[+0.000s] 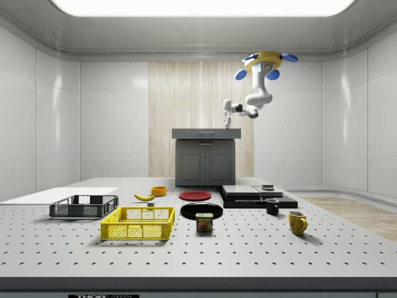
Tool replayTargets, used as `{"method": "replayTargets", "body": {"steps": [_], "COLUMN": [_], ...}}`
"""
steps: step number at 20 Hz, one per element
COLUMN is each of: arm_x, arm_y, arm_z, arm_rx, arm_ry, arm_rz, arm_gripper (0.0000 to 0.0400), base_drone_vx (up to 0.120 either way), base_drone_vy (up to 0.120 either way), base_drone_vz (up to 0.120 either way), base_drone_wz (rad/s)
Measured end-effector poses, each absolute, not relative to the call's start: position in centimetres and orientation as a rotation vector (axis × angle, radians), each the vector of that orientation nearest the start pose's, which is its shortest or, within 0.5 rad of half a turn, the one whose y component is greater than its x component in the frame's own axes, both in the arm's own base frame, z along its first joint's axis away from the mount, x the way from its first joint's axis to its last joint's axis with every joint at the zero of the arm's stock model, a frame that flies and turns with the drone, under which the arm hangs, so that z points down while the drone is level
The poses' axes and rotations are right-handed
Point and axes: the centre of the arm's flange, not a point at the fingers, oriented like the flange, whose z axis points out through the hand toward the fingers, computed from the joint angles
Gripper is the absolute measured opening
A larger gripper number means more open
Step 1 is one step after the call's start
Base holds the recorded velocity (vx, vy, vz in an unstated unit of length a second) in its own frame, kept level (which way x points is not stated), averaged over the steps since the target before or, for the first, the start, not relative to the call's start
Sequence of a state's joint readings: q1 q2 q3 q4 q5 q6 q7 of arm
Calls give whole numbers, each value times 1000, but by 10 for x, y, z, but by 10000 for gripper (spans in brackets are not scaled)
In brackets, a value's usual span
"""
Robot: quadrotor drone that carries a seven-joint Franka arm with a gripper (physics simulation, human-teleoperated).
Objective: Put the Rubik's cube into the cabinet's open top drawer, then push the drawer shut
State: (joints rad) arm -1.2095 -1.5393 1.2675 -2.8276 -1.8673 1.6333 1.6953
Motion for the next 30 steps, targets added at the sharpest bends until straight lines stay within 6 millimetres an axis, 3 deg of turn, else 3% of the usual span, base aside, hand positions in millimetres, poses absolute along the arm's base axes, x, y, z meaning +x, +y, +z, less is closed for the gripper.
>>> {"method": "replayTargets", "body": {"steps": [11, 12, 16, 20, 24, 30], "arm_x": [313, 311, 307, 310, 311, 312], "arm_y": [0, 5, -17, -52, -78, -94], "arm_z": [523, 525, 549, 581, 602, 616], "arm_rx": [1, -89, -677, -1077, -1284, -1415], "arm_ry": [-2, 38, 245, 408, 509, 576], "arm_rz": [786, 777, 849, 775, 698, 643], "arm_gripper": [400, 400, 400, 400, 400, 400], "base_drone_vx": [0, 0, 0, 0, 0, 0], "base_drone_vy": [120, 0, 0, 0, 0, -87], "base_drone_vz": [0, 0, 0, -30, -120, -40], "base_drone_wz": [0, 0, 0, 0, 0, 0]}}
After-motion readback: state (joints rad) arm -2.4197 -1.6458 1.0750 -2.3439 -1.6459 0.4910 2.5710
